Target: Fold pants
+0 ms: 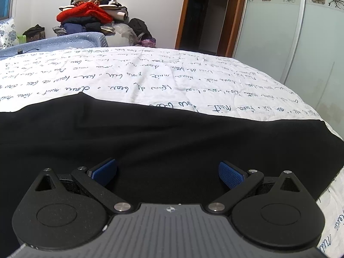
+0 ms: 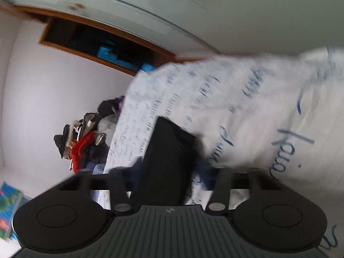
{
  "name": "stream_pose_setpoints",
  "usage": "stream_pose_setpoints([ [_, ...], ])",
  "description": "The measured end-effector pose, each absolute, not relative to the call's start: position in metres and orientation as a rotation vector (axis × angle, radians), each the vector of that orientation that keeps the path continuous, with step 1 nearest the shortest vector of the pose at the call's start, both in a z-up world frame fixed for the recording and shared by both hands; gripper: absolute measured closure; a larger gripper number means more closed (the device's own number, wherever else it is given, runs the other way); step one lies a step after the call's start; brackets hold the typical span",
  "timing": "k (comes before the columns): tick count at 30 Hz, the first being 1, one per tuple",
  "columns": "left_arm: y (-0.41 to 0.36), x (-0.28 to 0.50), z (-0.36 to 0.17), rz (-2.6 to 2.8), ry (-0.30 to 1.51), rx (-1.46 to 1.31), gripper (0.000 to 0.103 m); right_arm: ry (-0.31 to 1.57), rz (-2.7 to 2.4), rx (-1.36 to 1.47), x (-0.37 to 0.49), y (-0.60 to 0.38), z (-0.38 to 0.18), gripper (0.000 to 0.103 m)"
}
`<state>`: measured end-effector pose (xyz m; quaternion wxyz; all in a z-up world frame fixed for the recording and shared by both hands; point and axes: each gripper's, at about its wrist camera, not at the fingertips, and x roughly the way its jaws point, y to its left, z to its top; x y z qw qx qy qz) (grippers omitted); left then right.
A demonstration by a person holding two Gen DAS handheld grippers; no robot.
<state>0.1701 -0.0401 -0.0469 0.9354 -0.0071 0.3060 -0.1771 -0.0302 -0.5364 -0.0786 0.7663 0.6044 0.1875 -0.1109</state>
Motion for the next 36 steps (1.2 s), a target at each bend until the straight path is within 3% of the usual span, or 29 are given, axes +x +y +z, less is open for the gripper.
stream_pose_setpoints([
  [9, -0.040, 0.170, -0.047, -0.364, 0.624, -0.020, 0.001, 0.398, -0.251, 1.385, -0.044, -0.537, -0.087, 0.061],
  [14, -0.040, 0.170, -0.047, -0.365, 0.624, -0.023, 0.001, 0.469, -0.198, 1.433, -0.030, -0.536, -0.088, 0.057],
  [22, -0.039, 0.170, -0.048, -0.366, 0.623, -0.025, 0.001, 0.433, -0.271, 1.238, -0.022, -0.523, -0.063, 0.058],
  [36, -0.039, 0.170, -0.048, -0.367, 0.623, -0.026, 0.001, 0.340, -0.232, 1.340, -0.037, -0.528, -0.066, 0.057],
])
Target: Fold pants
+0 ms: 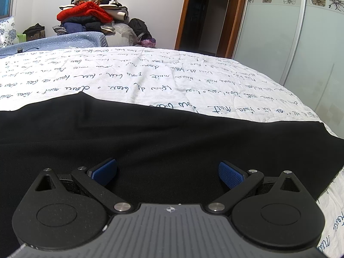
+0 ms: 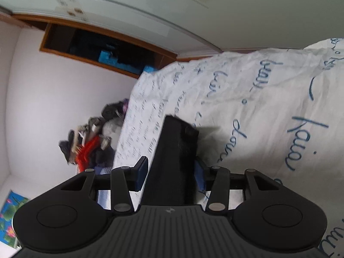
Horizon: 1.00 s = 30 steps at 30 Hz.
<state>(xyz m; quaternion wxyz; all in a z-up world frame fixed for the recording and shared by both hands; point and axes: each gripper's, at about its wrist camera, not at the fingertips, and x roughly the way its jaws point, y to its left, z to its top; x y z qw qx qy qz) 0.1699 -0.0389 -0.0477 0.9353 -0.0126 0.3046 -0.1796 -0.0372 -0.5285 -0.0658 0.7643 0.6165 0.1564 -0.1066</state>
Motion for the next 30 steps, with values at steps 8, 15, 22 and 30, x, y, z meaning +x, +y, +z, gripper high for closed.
stream_pose_setpoints([
  [8, -0.039, 0.170, -0.048, -0.368, 0.622, -0.028, 0.001, 0.476, -0.278, 1.282, -0.022, -0.528, -0.073, 0.054],
  [15, -0.039, 0.170, -0.048, -0.367, 0.621, -0.025, 0.001, 0.363, -0.209, 1.373, -0.009, -0.535, -0.075, 0.033],
  [22, -0.038, 0.170, -0.047, -0.368, 0.621, -0.027, 0.001, 0.385, -0.228, 1.168, 0.002, -0.525, -0.071, 0.037],
  [30, -0.037, 0.169, -0.047, -0.371, 0.619, -0.035, 0.001, 0.403, -0.317, 1.050, -0.005, -0.534, -0.044, 0.035],
])
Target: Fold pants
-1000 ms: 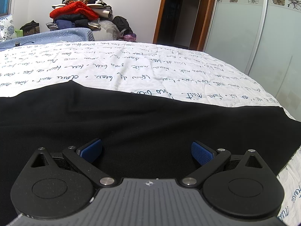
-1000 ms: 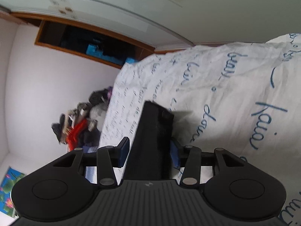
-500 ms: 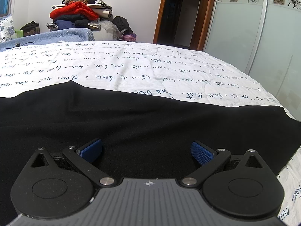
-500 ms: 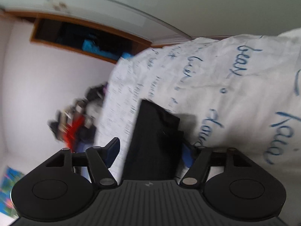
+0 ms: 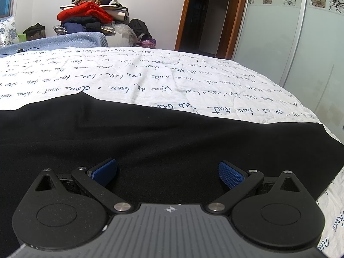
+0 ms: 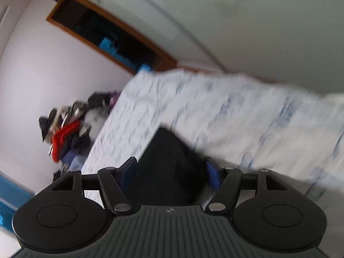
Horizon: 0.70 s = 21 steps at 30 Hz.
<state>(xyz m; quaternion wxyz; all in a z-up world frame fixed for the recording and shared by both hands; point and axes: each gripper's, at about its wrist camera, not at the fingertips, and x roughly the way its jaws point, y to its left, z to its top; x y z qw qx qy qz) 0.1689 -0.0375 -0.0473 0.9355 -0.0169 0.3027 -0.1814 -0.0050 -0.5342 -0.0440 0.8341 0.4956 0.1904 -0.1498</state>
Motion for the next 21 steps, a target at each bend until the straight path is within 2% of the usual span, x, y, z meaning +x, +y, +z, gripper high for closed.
stream_pose_setpoints([
  [4, -0.037, 0.169, -0.047, -0.371, 0.618, -0.037, 0.001, 0.358, -0.258, 0.975, 0.009, -0.556, -0.023, 0.034],
  [7, -0.037, 0.169, -0.047, -0.372, 0.618, -0.037, 0.001, 0.487, -0.170, 0.877, 0.052, -0.557, -0.019, 0.034],
  [12, -0.037, 0.169, -0.047, -0.372, 0.618, -0.037, 0.001, 0.636, -0.172, 0.515, 0.103, -0.529, -0.020, 0.035],
  [14, -0.037, 0.169, -0.047, -0.372, 0.619, -0.037, 0.001, 0.676, -0.149, 0.430, 0.109, -0.516, -0.025, 0.056],
  [16, -0.037, 0.169, -0.047, -0.373, 0.618, -0.038, 0.001, 0.688, -0.187, 0.291, 0.110, -0.503, -0.025, 0.065],
  [18, -0.037, 0.169, -0.047, -0.373, 0.618, -0.037, 0.001, 0.676, -0.202, 0.159, 0.106, -0.491, -0.023, 0.070],
  [21, -0.037, 0.169, -0.047, -0.373, 0.618, -0.037, 0.001, 0.688, -0.197, 0.055, 0.103, -0.479, -0.023, 0.070],
])
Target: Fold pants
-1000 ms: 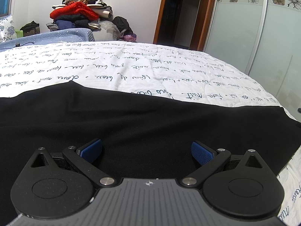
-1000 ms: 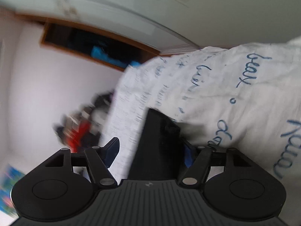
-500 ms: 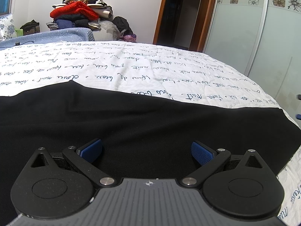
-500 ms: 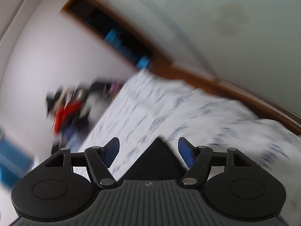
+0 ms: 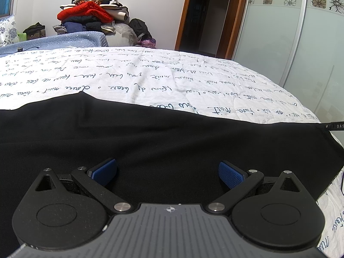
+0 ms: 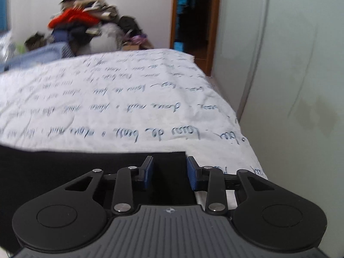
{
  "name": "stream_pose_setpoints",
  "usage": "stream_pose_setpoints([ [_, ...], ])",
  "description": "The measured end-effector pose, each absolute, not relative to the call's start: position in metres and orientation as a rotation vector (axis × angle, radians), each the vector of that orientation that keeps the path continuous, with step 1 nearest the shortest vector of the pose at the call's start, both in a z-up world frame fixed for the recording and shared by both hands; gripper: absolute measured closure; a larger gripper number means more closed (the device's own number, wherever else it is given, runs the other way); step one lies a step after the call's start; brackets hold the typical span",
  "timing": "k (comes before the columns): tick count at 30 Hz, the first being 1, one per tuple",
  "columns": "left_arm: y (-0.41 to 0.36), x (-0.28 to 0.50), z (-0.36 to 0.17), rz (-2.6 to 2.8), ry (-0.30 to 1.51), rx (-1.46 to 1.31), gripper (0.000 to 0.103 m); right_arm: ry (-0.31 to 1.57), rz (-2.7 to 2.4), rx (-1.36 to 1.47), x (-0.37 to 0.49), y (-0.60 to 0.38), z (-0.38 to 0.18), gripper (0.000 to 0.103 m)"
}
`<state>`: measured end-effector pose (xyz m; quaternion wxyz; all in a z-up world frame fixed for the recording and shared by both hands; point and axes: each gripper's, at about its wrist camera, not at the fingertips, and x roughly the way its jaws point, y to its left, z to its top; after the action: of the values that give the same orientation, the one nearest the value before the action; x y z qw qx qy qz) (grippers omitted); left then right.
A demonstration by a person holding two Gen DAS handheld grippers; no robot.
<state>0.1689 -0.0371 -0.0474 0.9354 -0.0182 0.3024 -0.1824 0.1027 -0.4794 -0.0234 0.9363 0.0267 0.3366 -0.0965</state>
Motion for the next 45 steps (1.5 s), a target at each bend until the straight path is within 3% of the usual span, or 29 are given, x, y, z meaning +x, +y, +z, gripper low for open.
stream_pose_setpoints([
  [5, -0.037, 0.169, -0.047, -0.373, 0.618, -0.036, 0.001, 0.723, -0.148, 0.040, 0.108, -0.477, -0.024, 0.075],
  [8, -0.037, 0.169, -0.047, -0.373, 0.618, -0.037, 0.001, 0.759, -0.122, 0.052, 0.116, -0.478, -0.027, 0.092],
  [10, -0.037, 0.169, -0.047, -0.373, 0.618, -0.035, 0.001, 0.765, -0.112, 0.103, 0.119, -0.483, -0.027, 0.096],
  [14, -0.037, 0.169, -0.048, -0.373, 0.618, -0.035, 0.001, 0.734, -0.102, 0.290, 0.118, -0.505, -0.026, 0.098],
  [20, -0.037, 0.169, -0.048, -0.372, 0.618, -0.031, 0.001, 0.632, -0.121, 0.376, 0.109, -0.521, -0.012, 0.099],
  [26, -0.037, 0.169, -0.048, -0.372, 0.618, -0.031, 0.001, 0.672, -0.142, 0.389, 0.115, -0.527, -0.037, 0.099],
  [35, -0.037, 0.169, -0.048, -0.371, 0.618, -0.028, 0.001, 0.526, -0.162, 0.700, 0.071, -0.538, -0.010, 0.093],
  [39, -0.037, 0.169, -0.047, -0.370, 0.617, -0.027, 0.001, 0.683, 0.043, 0.780, 0.070, -0.499, -0.040, 0.092],
  [40, -0.037, 0.169, -0.047, -0.371, 0.616, -0.027, 0.001, 0.734, 0.005, 0.744, 0.072, -0.496, -0.053, 0.098],
  [42, -0.037, 0.169, -0.047, -0.372, 0.615, -0.031, 0.001, 0.609, -0.016, 0.822, 0.054, -0.513, -0.066, 0.098],
  [45, -0.035, 0.169, -0.047, -0.373, 0.612, -0.043, 0.001, 0.423, -0.219, 1.000, 0.006, -0.531, -0.053, 0.085],
])
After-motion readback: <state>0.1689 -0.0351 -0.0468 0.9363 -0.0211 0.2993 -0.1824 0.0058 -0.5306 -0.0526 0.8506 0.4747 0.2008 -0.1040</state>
